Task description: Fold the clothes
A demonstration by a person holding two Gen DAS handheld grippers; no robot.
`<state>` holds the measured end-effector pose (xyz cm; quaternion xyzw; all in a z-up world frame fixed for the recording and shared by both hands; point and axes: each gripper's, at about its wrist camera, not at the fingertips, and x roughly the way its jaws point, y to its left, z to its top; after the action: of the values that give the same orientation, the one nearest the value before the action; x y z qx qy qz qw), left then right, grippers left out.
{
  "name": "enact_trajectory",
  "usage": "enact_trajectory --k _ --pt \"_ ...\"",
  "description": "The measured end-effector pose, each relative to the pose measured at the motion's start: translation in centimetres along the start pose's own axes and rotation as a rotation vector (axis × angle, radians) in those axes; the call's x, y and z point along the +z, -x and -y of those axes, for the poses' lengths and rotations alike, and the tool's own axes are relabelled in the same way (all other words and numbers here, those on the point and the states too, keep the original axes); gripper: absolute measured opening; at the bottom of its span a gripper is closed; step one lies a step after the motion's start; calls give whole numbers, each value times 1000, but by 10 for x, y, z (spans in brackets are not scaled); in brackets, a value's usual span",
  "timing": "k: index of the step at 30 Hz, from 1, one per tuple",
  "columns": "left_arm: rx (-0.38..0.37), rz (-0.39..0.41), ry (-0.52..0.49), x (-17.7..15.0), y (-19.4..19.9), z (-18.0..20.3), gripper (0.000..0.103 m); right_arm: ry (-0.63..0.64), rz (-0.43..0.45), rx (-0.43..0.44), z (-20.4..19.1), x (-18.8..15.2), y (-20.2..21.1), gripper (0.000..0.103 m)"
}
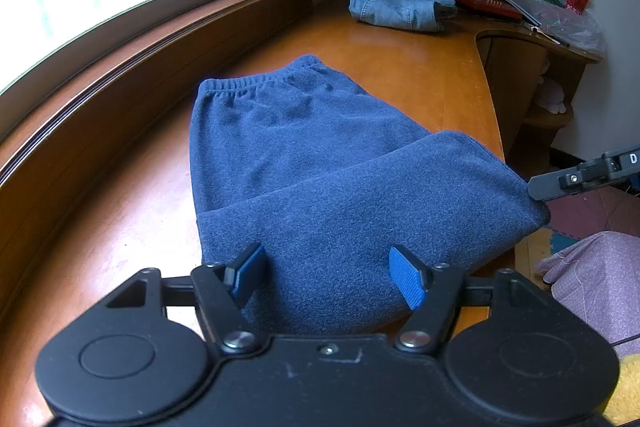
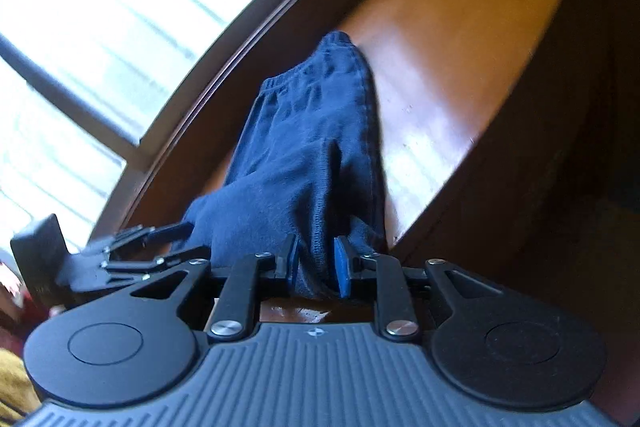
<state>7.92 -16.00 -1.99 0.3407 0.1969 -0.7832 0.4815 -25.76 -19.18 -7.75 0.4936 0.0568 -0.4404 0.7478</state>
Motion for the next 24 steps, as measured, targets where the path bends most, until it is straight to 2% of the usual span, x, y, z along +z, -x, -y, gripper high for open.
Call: enact_trajectory --k 6,9,11,14,16,22,24 --pt "0 -1 -5 0 0 1 66 62 -28 -51 -12 -5 -11 13" --pt "0 -1 -7 0 0 0 66 -6 -43 2 -7 -4 -15 18" --pt "1 -1 -7 0 1 0 66 -150 -47 100 10 -4 -16 24" --pt "1 0 -8 0 1 1 66 -352 -35 181 36 -9 -16 25" --pt "2 0 -10 0 1 1 66 -430 -29 197 46 -14 -16 20" --pt "4 0 -12 0 0 2 66 -480 -14 164 45 -22 -19 14" --pt "4 0 -12 0 0 2 67 -576 -16 197 54 -26 -22 14"
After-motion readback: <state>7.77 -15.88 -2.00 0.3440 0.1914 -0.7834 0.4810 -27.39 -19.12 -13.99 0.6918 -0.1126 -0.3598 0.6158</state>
